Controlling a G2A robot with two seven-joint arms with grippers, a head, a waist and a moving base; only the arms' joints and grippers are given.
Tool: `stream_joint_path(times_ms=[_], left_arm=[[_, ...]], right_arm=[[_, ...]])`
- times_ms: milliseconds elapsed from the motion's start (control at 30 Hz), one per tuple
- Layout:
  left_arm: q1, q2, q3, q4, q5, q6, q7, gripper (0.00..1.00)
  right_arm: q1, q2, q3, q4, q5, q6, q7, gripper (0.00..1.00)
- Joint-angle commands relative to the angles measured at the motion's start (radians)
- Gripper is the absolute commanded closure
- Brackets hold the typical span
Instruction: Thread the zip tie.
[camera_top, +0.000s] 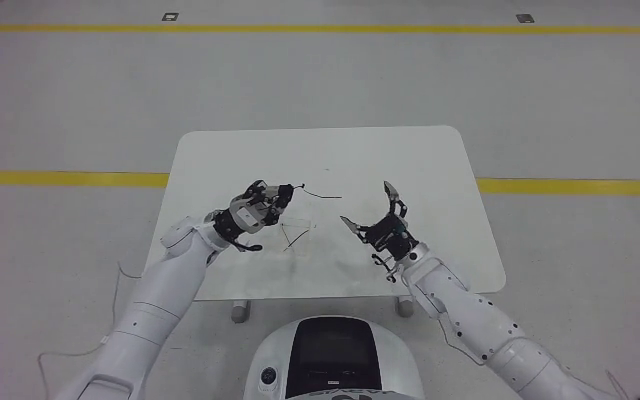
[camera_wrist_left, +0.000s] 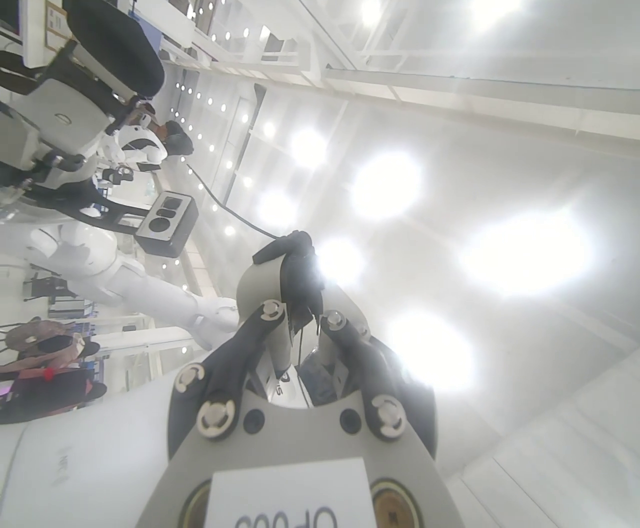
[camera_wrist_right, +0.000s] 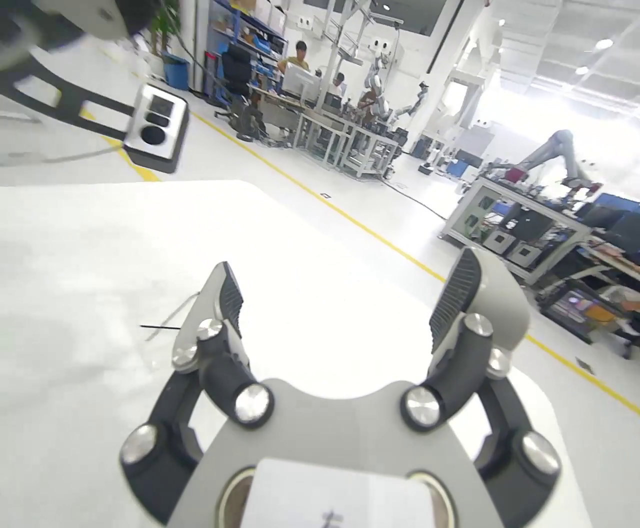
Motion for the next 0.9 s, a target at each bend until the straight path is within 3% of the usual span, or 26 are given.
stream_joint_path(times_ms=[0,167,333,867], left_arm=[[0.000,0.000,0.000,0.000,0.002,-0.001,0.000,1.00],[0.004,-0.001,0.005,-0.022,0.000,0.002,0.029,1.00],[0.007,0.007,-0.014,-0.062,0.021,0.018,0.031,1.00],[0.007,0.007,-0.014,-0.062,0.021,0.018,0.031,1.00]], right_arm=[[0.000,0.000,0.002,0.001,0.001,0.005,-0.003,0.00],[-0.006,-0.003,0.009,-0.006,0.032,-0.001,-0.003,0.00],[-0.034,-0.003,0.060,-0.034,0.107,-0.052,-0.028,0.00],[-0.040,-0.002,0.067,-0.038,0.115,-0.055,-0.030,0.00]])
